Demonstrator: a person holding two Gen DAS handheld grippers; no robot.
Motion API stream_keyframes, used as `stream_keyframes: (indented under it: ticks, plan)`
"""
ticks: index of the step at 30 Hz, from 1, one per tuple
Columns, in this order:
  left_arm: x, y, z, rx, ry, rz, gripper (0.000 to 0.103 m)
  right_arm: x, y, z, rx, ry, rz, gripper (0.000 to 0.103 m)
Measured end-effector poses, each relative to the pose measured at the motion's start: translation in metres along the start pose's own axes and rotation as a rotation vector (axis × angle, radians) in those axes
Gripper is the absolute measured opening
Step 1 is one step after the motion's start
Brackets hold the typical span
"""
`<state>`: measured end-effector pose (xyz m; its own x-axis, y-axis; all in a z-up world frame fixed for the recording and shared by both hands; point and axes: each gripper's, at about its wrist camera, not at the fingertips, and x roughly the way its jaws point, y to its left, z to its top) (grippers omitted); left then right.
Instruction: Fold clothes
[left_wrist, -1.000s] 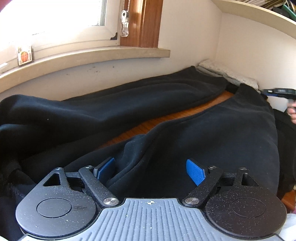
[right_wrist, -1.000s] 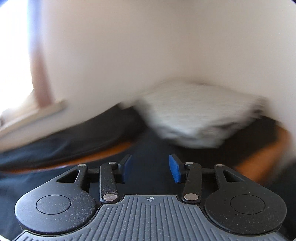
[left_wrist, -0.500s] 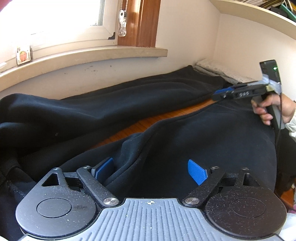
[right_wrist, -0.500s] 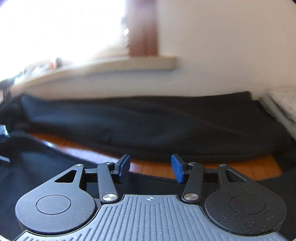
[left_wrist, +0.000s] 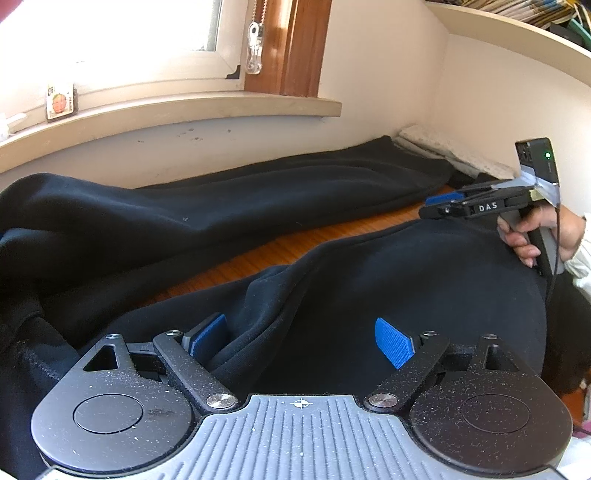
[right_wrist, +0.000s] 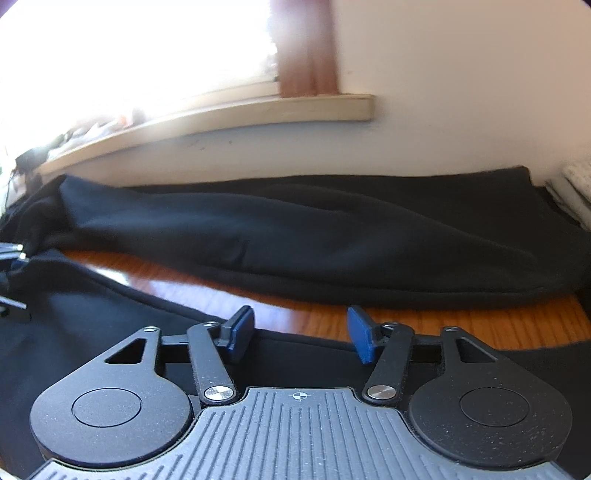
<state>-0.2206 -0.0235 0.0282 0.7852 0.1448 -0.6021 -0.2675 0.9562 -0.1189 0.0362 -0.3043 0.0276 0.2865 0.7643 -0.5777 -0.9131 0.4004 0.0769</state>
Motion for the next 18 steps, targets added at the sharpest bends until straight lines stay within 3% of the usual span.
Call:
stream_keyframes:
  ticks: [5, 11, 14, 18]
  plan:
    - [-0.008, 0.006, -0.001, -0.047, -0.033, 0.032, 0.089, 0.004, 0.019, 0.011, -0.046, -0.035, -0.025, 0.060]
    - [-0.056, 0.035, 0.005, -0.105, -0.094, 0.077, 0.089, 0.013, 0.065, 0.029, -0.128, -0.087, 0.044, 0.060]
    - [-0.096, 0.063, 0.010, -0.102, -0.122, 0.140, 0.089, 0.023, 0.088, 0.033, -0.191, -0.080, 0.067, 0.060]
    - [-0.152, 0.114, 0.011, -0.104, -0.122, 0.297, 0.089, 0.041, 0.099, 0.027, -0.215, -0.041, 0.076, 0.061]
